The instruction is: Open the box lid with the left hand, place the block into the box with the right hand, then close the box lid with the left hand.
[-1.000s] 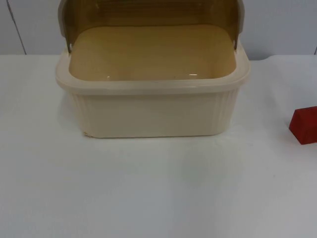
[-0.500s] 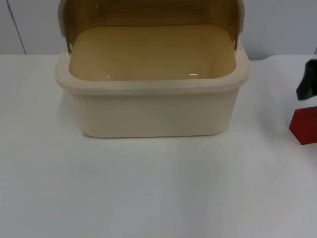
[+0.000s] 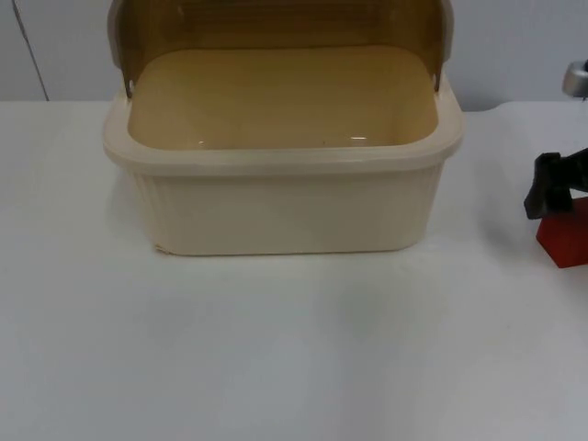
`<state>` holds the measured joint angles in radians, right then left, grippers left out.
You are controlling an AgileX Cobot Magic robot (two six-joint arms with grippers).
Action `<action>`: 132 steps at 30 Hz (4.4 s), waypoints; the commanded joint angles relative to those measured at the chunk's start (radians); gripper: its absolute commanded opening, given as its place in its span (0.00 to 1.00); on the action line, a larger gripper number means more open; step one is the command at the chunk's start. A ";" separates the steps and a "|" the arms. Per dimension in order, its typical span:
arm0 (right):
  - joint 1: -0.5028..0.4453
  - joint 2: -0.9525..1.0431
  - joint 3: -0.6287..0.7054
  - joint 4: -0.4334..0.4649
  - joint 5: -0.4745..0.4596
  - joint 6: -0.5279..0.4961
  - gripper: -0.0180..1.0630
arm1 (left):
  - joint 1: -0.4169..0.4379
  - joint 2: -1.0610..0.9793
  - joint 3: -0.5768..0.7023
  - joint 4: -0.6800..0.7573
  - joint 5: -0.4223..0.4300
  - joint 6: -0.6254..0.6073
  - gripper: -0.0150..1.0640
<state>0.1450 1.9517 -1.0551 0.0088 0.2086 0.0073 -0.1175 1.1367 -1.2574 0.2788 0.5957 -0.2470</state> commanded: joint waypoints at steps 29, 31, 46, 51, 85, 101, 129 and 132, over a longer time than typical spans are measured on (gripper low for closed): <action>0.005 -0.167 -0.010 -0.032 0.091 0.008 0.14 | 0.002 0.002 -0.005 0.025 -0.006 -0.003 0.99; 0.005 -0.252 -0.010 -0.034 0.083 0.003 0.14 | 0.002 0.002 -0.005 0.025 -0.006 -0.003 0.99; 0.005 -0.764 -0.010 -0.112 0.157 -0.023 0.14 | 0.002 0.002 -0.005 0.025 -0.006 -0.003 0.99; 0.005 -0.897 -0.010 -0.110 0.347 -0.023 0.14 | 0.002 0.002 -0.005 0.025 -0.006 -0.003 0.99; 0.505 -0.399 -0.053 -0.032 -0.185 -0.131 0.14 | 0.002 0.002 -0.005 0.022 -0.002 -0.003 0.99; 0.501 0.023 -0.336 -0.032 -0.242 -0.135 0.14 | 0.002 0.002 -0.005 0.022 0.013 -0.003 0.99; 0.468 0.072 -0.373 -0.027 -0.160 -0.131 0.98 | 0.002 0.002 -0.005 0.024 0.019 -0.003 0.99; 0.468 0.036 -0.373 -0.027 -0.069 -0.131 0.98 | 0.002 0.002 -0.005 0.024 0.019 -0.003 0.99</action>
<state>0.6148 2.0218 -1.4201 -0.0150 0.0920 -0.1239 -0.1175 1.1367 -1.2574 0.2987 0.6154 -0.2470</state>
